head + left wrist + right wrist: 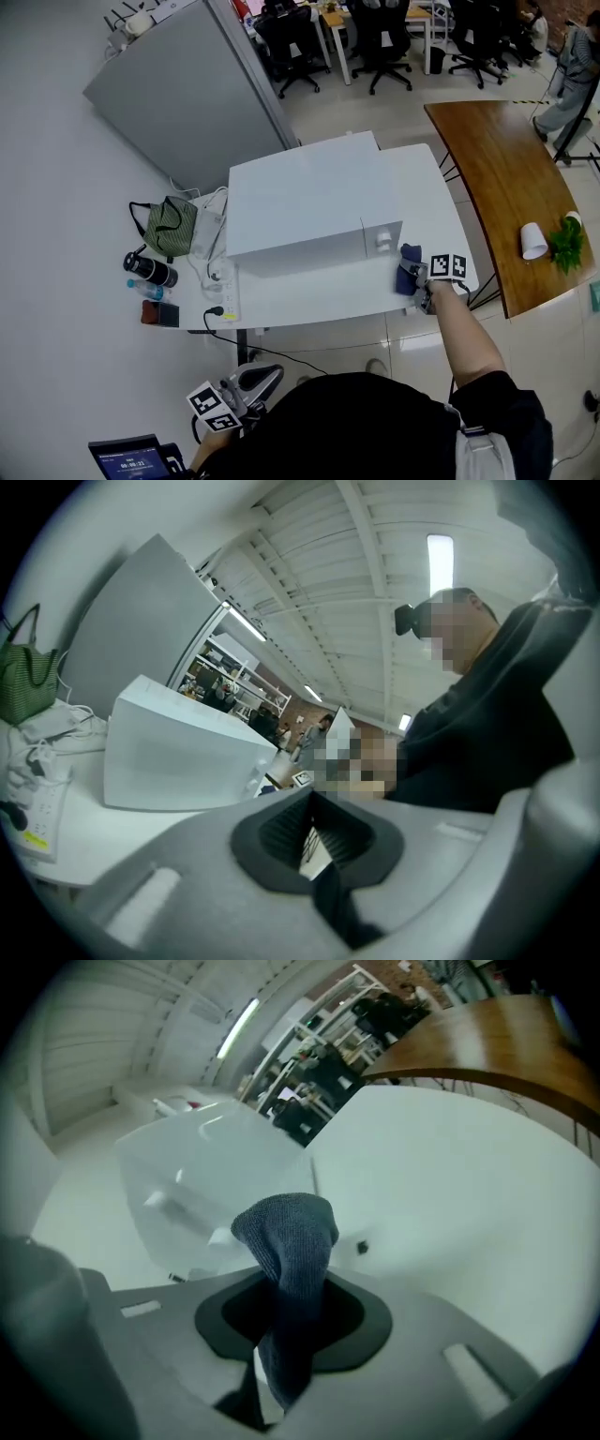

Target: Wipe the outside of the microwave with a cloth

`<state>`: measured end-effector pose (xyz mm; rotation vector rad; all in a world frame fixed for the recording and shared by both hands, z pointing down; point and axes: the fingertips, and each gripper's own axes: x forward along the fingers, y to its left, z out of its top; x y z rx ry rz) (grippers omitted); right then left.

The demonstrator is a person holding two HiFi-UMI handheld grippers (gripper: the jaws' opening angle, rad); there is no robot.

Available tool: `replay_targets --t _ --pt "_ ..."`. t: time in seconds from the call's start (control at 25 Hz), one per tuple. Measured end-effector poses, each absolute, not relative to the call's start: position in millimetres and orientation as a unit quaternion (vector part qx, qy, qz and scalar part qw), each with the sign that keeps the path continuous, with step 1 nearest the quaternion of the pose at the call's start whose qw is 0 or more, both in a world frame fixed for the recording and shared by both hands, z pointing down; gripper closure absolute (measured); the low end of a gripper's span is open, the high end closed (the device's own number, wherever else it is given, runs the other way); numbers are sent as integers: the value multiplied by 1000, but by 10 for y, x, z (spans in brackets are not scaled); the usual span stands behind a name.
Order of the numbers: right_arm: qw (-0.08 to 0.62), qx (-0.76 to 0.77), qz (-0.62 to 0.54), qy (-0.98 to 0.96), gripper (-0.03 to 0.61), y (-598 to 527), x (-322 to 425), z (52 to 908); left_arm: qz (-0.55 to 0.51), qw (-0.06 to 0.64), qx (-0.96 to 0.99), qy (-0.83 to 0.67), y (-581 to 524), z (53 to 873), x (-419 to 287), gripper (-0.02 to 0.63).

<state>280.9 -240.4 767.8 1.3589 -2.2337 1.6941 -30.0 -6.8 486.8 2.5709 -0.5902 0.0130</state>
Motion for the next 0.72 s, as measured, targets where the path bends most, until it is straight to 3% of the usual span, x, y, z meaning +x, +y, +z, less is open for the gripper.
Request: replay_targets --t 0.36,0.72 --pt "0 263 486 -833 486 -1284 1477 6899 -34 218 948 -227 108 4738 -668 611" --pt "-89 278 406 -866 483 -398 403 5734 -51 197 963 -177 666 4760 -1754 611"
